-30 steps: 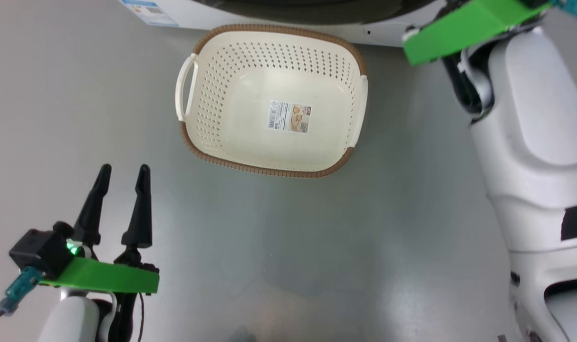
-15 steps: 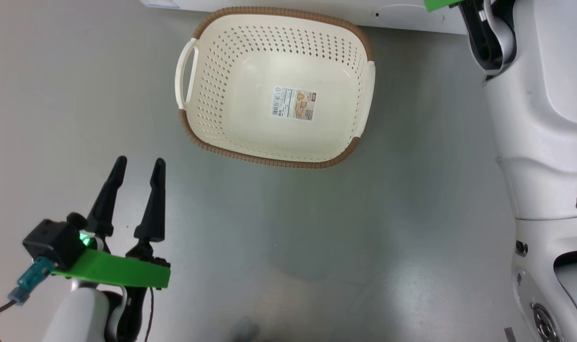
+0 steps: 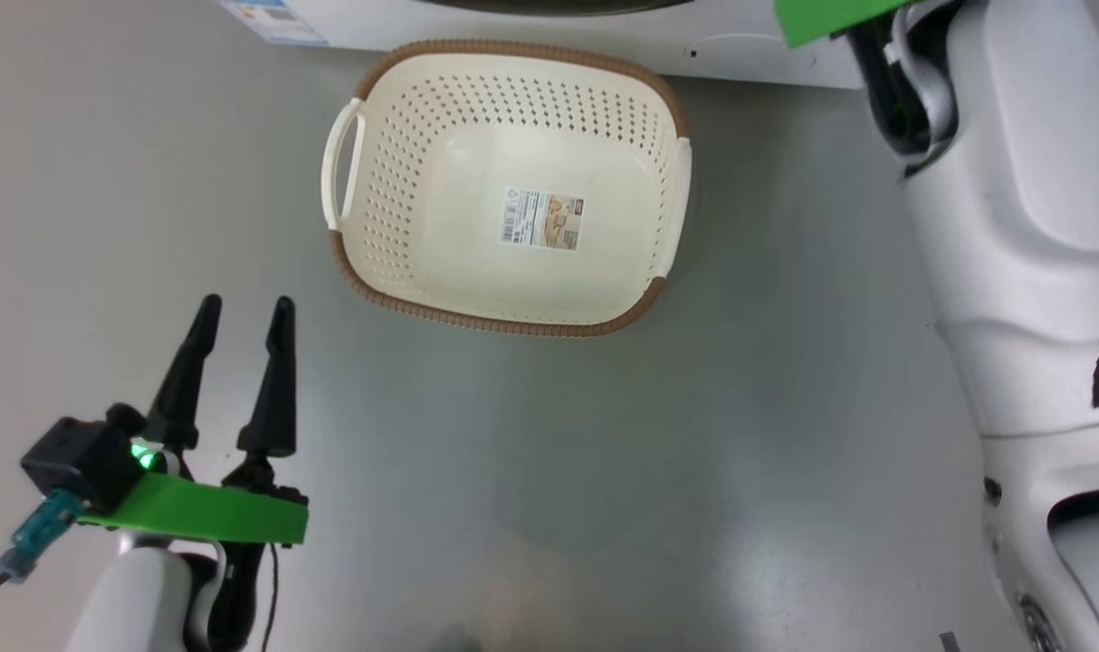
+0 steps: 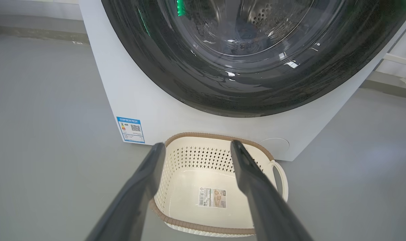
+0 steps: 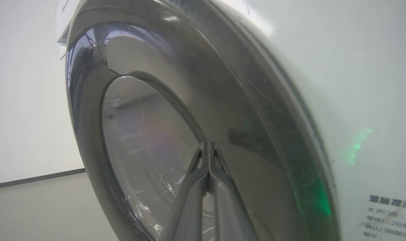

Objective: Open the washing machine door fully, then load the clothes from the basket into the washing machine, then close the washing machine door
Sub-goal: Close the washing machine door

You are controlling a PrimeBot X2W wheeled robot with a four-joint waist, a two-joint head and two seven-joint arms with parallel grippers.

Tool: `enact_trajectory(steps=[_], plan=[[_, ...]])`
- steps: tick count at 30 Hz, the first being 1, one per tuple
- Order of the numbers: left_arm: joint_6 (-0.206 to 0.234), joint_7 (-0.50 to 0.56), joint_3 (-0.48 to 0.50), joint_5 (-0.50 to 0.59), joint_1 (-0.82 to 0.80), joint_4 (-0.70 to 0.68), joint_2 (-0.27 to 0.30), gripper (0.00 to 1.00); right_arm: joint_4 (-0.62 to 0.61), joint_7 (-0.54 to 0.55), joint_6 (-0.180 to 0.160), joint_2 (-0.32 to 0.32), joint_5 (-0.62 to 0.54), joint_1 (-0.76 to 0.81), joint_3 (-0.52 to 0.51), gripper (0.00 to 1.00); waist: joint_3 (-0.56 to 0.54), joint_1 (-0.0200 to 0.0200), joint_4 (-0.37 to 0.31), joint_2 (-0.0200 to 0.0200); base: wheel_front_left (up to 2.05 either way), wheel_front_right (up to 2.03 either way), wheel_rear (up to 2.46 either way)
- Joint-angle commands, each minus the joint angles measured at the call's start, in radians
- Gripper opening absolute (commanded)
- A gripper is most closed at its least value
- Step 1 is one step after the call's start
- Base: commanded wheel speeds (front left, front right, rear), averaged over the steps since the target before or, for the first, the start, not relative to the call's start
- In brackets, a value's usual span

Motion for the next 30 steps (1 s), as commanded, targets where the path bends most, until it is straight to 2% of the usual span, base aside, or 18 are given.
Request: enact_trajectory(steps=[1,11,24,25,27,28,29,30], plan=[[-0.003,-0.009,0.046,0.002,0.008,-0.014,0.048,1.0,-0.03,0.003,-0.006,0.04,0.022,0.039,0.021,0.0,-0.018,0.0,-0.016,0.0,0.0,0.0,0.0],[-0.003,-0.009,0.094,0.031,0.043,-0.024,0.055,1.0,-0.088,0.003,-0.006,0.04,0.084,0.2,0.061,0.0,-0.101,0.0,-0.068,0.0,0.0,0.0,0.0],[-0.003,-0.009,0.15,0.078,0.121,-0.036,0.055,1.0,-0.127,0.003,-0.006,0.04,0.044,0.467,0.041,0.0,-0.247,0.0,-0.143,0.0,0.0,0.0,0.0],[-0.003,-0.009,0.158,0.08,0.129,-0.039,0.054,1.0,-0.127,0.003,-0.006,0.04,0.054,0.486,0.037,0.06,-0.258,0.0,-0.149,0.0,0.0,0.0,0.0],[-0.003,-0.009,0.169,0.088,0.143,-0.041,0.055,1.0,-0.129,0.003,-0.006,0.04,0.05,0.52,0.033,0.36,-0.28,0.0,-0.161,0.0,0.0,0.0,0.0],[-0.003,-0.009,0.174,0.092,0.149,-0.042,0.055,1.0,-0.132,0.003,-0.006,0.04,0.058,0.537,0.027,0.65,-0.29,0.0,-0.167,0.0,0.0,0.0,0.0],[-0.003,-0.009,0.178,0.096,0.155,-0.042,0.055,1.0,-0.136,0.003,-0.006,0.04,0.058,0.554,0.025,1.0,-0.3,0.0,-0.172,0.0,0.0,0.0,0.0],[-0.003,-0.009,0.178,0.096,0.155,-0.042,0.055,1.0,-0.136,0.003,-0.006,0.04,0.058,0.554,0.025,1.0,-0.3,0.0,-0.172,0.0,0.0,0.0,0.0]])
